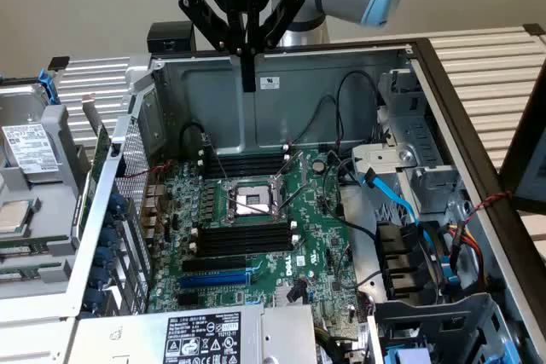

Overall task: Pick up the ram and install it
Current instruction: 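Reach for the ram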

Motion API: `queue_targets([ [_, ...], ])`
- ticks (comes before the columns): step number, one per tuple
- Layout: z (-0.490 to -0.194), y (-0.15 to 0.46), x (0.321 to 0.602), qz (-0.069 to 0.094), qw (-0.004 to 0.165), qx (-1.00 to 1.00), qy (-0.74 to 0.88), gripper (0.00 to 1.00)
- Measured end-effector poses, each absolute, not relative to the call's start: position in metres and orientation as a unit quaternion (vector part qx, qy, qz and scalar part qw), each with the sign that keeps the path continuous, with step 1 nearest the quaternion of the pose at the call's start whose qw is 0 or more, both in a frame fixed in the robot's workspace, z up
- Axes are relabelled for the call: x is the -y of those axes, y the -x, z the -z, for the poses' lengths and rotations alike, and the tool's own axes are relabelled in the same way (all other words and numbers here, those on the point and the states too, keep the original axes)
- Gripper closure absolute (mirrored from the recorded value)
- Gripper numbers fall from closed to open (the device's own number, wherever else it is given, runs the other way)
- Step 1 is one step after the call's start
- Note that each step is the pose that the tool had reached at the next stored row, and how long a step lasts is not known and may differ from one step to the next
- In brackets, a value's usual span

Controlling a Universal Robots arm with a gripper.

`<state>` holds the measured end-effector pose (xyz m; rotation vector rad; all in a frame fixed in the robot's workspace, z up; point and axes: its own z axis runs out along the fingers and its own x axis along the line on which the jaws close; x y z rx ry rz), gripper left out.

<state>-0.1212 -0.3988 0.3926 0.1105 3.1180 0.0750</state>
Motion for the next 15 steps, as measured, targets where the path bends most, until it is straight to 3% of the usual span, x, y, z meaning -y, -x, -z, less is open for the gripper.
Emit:
queue_targets([
  [15, -0.3928, 0.1272, 0.3988, -0.024, 0.011, -0.999, -0.035, 0.9],
])
